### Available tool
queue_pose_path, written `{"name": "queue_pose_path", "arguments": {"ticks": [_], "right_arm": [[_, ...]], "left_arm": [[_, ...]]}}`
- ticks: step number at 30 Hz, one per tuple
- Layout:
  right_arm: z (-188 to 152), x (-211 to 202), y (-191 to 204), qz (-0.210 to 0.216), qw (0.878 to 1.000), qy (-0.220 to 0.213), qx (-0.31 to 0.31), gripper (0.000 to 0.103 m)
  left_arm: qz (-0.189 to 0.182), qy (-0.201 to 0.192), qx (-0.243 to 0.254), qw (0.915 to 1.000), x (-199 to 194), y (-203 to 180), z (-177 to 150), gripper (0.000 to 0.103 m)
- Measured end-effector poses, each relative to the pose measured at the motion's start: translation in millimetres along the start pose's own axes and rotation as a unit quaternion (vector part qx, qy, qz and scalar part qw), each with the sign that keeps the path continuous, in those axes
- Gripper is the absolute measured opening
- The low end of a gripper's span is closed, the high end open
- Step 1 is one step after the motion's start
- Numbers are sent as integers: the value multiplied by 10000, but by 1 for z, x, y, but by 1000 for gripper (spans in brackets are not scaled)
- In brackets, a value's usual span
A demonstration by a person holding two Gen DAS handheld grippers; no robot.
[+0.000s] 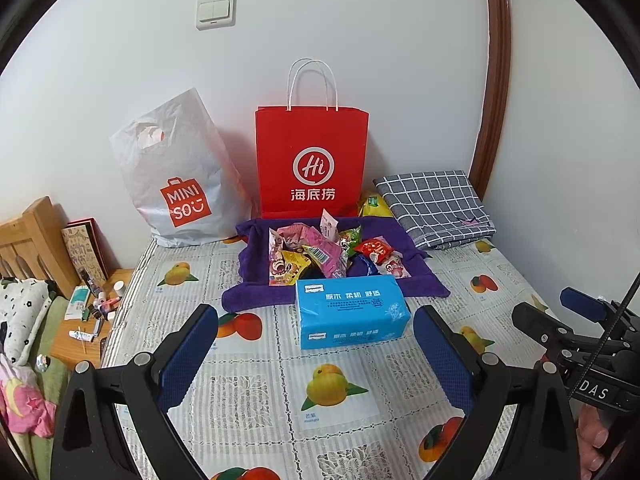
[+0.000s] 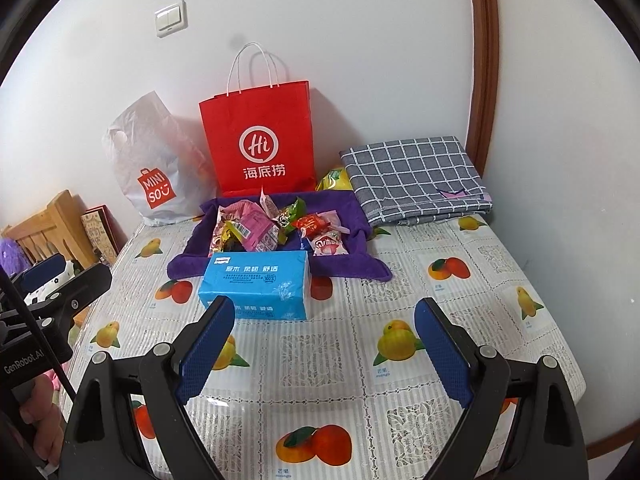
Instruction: Organize snacks
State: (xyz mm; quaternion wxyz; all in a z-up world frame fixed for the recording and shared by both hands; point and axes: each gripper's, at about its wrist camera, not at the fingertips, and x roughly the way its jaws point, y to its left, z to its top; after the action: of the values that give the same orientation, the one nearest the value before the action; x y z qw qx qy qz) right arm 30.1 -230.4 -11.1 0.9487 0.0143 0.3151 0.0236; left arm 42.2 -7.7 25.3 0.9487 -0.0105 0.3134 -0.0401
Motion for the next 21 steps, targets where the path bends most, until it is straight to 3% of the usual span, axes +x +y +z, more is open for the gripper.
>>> {"name": "queue_pose_path", "arguments": {"ticks": [21], "right_arm": [[0, 0, -1, 7, 10000, -4, -6, 91]], "left_arm": [[-7, -7, -16, 10000, -3, 3, 2, 99]]}}
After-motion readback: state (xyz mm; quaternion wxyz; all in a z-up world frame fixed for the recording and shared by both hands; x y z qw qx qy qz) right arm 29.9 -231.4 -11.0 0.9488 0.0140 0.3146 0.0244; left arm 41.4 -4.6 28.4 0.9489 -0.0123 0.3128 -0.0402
